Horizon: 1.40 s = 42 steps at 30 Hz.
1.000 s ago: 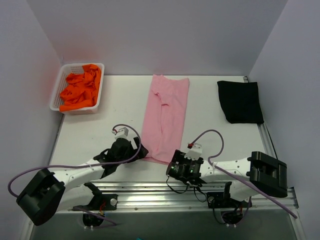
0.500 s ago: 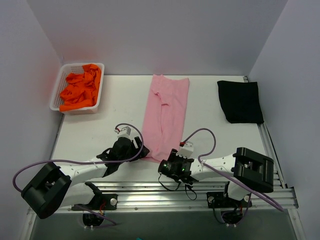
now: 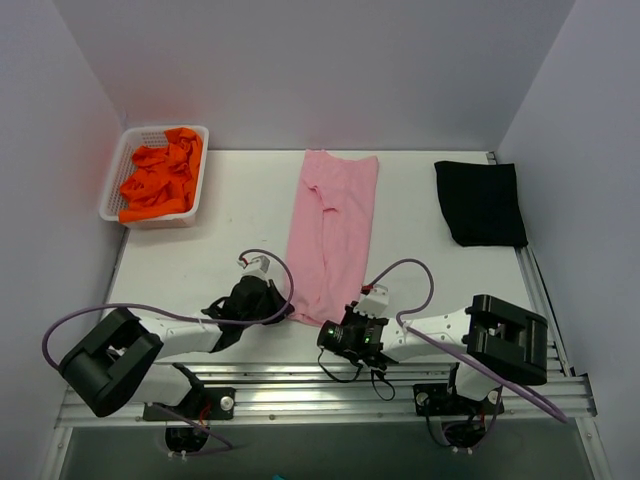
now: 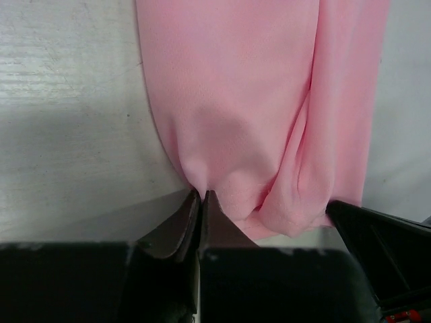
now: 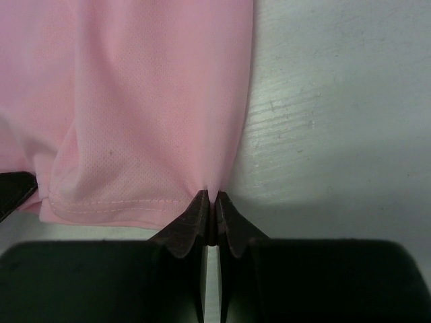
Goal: Fold and stack the t-shirts
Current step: Fold the tshirt
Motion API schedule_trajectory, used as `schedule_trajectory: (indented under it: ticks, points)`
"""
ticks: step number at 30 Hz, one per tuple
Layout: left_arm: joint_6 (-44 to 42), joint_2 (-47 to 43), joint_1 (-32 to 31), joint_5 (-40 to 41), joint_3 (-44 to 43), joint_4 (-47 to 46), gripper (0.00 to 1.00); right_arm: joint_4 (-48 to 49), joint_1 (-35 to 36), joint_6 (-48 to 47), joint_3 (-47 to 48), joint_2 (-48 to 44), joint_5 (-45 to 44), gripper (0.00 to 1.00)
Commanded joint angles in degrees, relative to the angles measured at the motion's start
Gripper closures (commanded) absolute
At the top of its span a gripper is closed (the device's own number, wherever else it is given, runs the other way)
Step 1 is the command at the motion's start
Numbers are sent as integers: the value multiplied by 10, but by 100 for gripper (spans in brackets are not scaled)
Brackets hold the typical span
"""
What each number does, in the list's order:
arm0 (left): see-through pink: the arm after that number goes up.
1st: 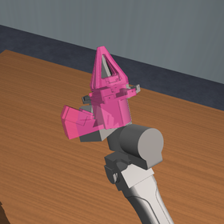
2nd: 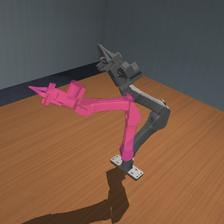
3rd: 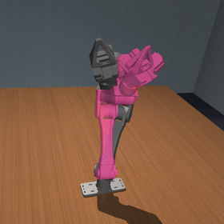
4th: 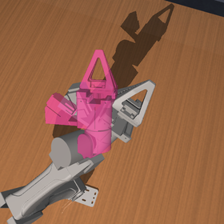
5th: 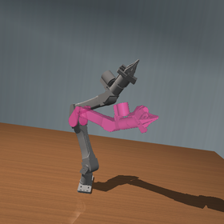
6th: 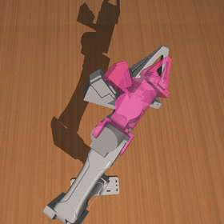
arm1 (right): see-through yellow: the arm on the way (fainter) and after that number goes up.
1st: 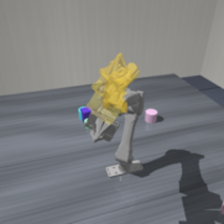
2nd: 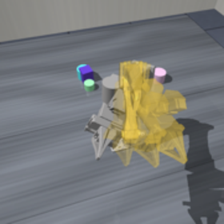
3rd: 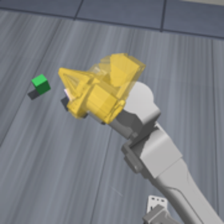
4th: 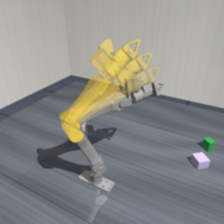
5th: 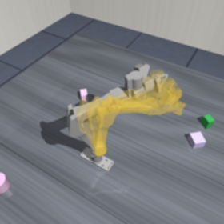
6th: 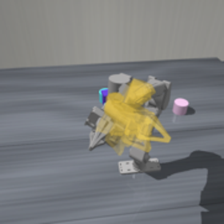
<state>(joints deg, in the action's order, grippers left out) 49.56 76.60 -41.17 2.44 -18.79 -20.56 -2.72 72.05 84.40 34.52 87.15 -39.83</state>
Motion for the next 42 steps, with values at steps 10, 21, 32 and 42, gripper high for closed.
schedule_trajectory:
  ticks: [10, 21, 32, 42]
  points:
    - [66, -175, -137, 129, -31, 258, 98, -249, 74, 125, 14, -62, -25, 100]
    - [74, -275, -154, 174, -85, 405, 98, -384, 105, 173, 78, -146, -94, 100]
    - [16, -174, -93, 163, -266, 365, 98, -315, -46, -108, 207, -176, -160, 100]
    - [-2, -45, 17, 89, -371, 309, 98, -164, -204, -289, 234, -125, -73, 100]
